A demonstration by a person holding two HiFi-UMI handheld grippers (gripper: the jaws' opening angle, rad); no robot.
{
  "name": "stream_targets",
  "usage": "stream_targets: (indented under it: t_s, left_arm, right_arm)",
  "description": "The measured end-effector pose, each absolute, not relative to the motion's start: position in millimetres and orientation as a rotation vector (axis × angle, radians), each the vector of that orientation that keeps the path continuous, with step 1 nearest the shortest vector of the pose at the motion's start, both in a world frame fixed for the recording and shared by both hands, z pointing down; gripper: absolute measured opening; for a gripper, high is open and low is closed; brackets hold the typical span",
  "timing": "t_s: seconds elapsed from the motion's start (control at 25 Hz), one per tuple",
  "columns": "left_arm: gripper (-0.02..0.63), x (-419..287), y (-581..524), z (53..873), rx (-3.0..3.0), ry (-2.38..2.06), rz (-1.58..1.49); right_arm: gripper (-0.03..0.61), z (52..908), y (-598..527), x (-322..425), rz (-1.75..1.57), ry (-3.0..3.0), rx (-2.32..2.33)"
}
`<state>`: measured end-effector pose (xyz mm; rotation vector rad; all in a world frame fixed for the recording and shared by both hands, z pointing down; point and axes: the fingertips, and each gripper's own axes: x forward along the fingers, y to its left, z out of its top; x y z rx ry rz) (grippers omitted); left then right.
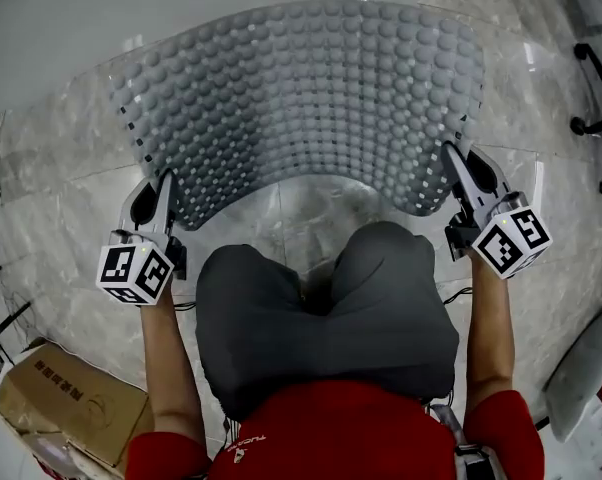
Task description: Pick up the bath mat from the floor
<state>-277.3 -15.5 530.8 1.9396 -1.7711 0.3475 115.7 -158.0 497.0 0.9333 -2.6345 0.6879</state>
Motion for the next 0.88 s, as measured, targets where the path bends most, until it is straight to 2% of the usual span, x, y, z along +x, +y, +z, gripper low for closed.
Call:
stream_targets:
  t_s: [0.16,0.48,0.88]
  left_arm:
    - [0.04,-281.5,-10.7,508.1,1.978,-1.82,0.331]
    - [0.04,-265.5,-20.5,534.3,1.955,-1.841,0.365]
    - [0.04,-261.5,-23.1,527.9,1.956,-1.82,0.406]
  right_arm:
    - [0.041,481.9,-154.7,107.2,0.665,-2.684,0.952]
    - [0.041,523.8,-162.8,128.1,0.705,-2.694,0.999]
    - [0.041,524.6,-162.8,126.6,0.738,-2.686,1.04]
